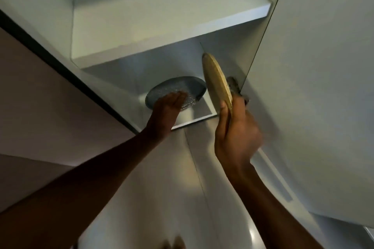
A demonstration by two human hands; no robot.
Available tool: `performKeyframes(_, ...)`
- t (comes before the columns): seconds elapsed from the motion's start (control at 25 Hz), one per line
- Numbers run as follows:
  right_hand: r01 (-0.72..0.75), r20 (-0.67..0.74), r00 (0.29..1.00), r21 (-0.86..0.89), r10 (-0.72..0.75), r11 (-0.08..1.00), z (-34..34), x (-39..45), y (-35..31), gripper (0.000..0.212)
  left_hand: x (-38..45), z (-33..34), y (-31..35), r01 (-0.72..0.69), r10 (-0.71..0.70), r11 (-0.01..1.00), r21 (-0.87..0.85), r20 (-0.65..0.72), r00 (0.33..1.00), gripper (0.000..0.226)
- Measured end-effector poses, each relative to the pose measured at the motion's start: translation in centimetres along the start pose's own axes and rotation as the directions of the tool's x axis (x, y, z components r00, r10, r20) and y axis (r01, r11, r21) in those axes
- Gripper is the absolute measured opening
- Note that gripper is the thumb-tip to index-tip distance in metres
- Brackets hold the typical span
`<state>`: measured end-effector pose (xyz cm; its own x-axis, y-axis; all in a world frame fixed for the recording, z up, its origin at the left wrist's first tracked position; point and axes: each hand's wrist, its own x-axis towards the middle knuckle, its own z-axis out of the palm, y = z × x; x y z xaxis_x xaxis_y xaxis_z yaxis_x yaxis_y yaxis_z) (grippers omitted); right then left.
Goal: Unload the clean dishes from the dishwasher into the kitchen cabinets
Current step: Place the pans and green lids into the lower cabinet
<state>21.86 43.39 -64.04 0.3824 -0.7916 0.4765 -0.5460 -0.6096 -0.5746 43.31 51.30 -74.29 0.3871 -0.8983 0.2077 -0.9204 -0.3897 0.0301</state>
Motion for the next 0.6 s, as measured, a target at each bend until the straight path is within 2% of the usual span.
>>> performKeyframes(0.12, 0.077, -0.01, 0.997, 0.086, -0.077, 0.993, 4.8, 3.4, -0.2, 0.03, 0.8, 2.2, -0.7, 0.109, -0.105, 0.994, -0.031, 0.111, 0.988, 0.062)
performKeyframes(0.16, 0.07, 0.002, 0.997, 0.118, -0.071, 0.991, 5.9, 4.5, -0.7, 0.034, 0.9, 2.9, -1.5, 0.098, -0.097, 0.995, -0.008, 0.088, 0.991, 0.061)
performKeyframes(0.2, 0.033, 0.017, 0.999, 0.164, -0.037, 0.986, 7.5, 5.7, -0.9, 0.036, 1.3, 3.4, -2.5, 0.114, -0.113, 0.993, -0.011, 0.082, 0.99, 0.06)
performKeyframes(0.28, -0.175, 0.08, 0.984, 0.316, 0.158, 0.932, 10.2, 8.1, -1.2, 0.037, 2.0, 4.0, -4.0, 0.202, -0.192, 0.978, -0.059, 0.143, 0.971, 0.067)
performKeyframes(0.32, -0.319, 0.15, 0.948, 0.431, 0.281, 0.844, 11.5, 9.3, -1.2, 0.037, 2.0, 4.0, -4.3, 0.26, -0.247, 0.963, -0.072, 0.161, 0.956, 0.073)
performKeyframes(0.4, -0.573, 0.353, 0.815, 0.611, 0.46, 0.546, 14.1, 10.8, -0.6, 0.032, 1.3, 4.1, -3.5, 0.354, -0.343, 0.928, -0.118, 0.102, 0.934, 0.074)
performKeyframes(0.44, -0.659, 0.456, 0.741, 0.634, 0.493, 0.404, 15.4, 11.0, 0.0, 0.031, 0.9, 4.0, -2.9, 0.388, -0.385, 0.91, -0.144, 0.053, 0.922, 0.071)
performKeyframes(0.48, -0.717, 0.535, 0.681, 0.625, 0.499, 0.309, 16.6, 11.0, 0.9, 0.03, 0.5, 4.1, -2.2, 0.411, -0.414, 0.9, -0.147, 0.007, 0.91, 0.068)
performKeyframes(0.52, -0.758, 0.584, 0.639, 0.59, 0.5, 0.279, 17.7, 10.6, 1.7, 0.031, 0.3, 3.9, -1.6, 0.419, -0.425, 0.897, -0.14, -0.017, 0.905, 0.064)
performKeyframes(0.56, -0.788, 0.613, 0.609, 0.537, 0.504, 0.299, 18.5, 10.0, 2.6, 0.037, 0.0, 4.1, -1.2, 0.421, -0.428, 0.898, -0.13, -0.031, 0.903, 0.061)
performKeyframes(0.6, -0.797, 0.602, 0.603, 0.467, 0.523, 0.382, 19.2, 9.2, 3.4, 0.045, -0.4, 4.2, -0.8, 0.419, -0.425, 0.901, -0.11, -0.031, 0.905, 0.06)
